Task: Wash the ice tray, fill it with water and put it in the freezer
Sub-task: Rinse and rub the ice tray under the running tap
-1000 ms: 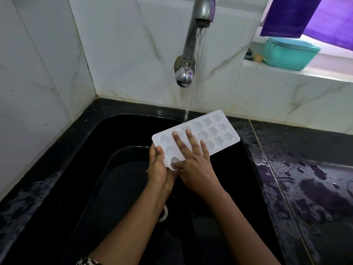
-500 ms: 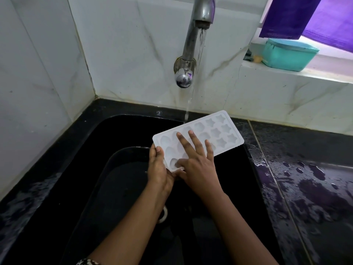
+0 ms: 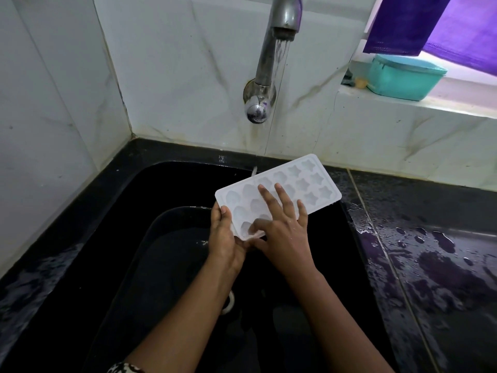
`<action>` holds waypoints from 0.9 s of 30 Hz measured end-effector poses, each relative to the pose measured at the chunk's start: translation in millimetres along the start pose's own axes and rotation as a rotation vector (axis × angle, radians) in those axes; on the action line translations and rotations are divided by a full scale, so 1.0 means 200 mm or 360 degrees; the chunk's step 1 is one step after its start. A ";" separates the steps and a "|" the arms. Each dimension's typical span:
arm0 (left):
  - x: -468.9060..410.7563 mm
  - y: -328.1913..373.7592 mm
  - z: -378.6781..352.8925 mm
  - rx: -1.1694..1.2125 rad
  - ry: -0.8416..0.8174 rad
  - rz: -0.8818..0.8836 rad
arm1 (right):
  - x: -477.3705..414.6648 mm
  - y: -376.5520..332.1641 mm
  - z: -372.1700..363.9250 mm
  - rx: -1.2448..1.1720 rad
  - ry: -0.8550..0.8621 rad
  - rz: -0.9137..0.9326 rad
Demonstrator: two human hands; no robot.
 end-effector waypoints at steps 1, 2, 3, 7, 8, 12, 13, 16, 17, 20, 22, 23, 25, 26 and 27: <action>0.00 0.00 0.00 -0.0016 -0.0006 -0.0016 | 0.00 -0.01 -0.02 0.0057 0.0001 0.0034; -0.01 0.01 0.00 -0.0029 0.0001 -0.0027 | 0.01 -0.04 -0.04 0.0111 -0.0015 0.0095; -0.01 0.01 0.01 -0.0034 0.0016 -0.0030 | 0.03 -0.07 -0.07 0.0155 -0.0036 0.0159; -0.01 0.02 0.02 -0.0018 0.0035 -0.0020 | 0.03 -0.09 -0.07 0.0076 -0.0027 0.0138; -0.01 0.03 0.02 -0.0015 0.0029 -0.0023 | 0.02 -0.06 -0.05 -0.0018 0.0004 0.0055; -0.01 0.04 -0.01 0.0012 0.0003 -0.0050 | 0.03 0.02 -0.04 -0.0327 -0.0046 -0.0238; -0.01 0.05 0.00 0.0002 0.0003 -0.0054 | 0.02 0.02 -0.03 -0.0407 -0.0073 -0.0264; -0.01 0.07 0.03 -0.0033 0.0048 -0.0059 | -0.01 0.07 0.00 -0.0610 -0.0224 -0.0324; -0.01 0.08 0.03 -0.0039 0.0052 -0.0066 | 0.00 0.07 -0.01 -0.0534 -0.0321 -0.0200; 0.00 0.13 0.04 -0.0131 0.0057 -0.0111 | 0.04 0.18 -0.08 -0.0143 -0.0486 -0.0036; 0.01 0.16 0.05 -0.0243 0.0054 -0.0150 | 0.04 0.36 -0.10 0.0012 -0.0455 -0.0353; 0.02 0.17 0.06 -0.0306 0.0050 -0.0163 | 0.04 0.43 -0.08 0.0075 -0.0434 -0.0505; 0.03 0.21 0.08 -0.0404 0.0050 -0.0207 | 0.03 0.51 -0.07 0.0138 -0.0398 -0.0698; 0.03 0.23 0.10 -0.0439 0.0052 -0.0237 | 0.02 0.50 -0.09 0.0128 -0.0395 -0.0740; 0.02 0.26 0.10 -0.0462 0.0055 -0.0269 | 0.02 0.46 -0.12 0.0088 -0.0408 -0.0763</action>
Point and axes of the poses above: each hand's wrist, its own x-axis away from the middle knuckle, its own z-axis out of the back of the hand, y = z × x, the point moved 9 cm from there along -x, towards the middle knuckle, and after that the axes turned 13 degrees about y, right-handed, at the moved point
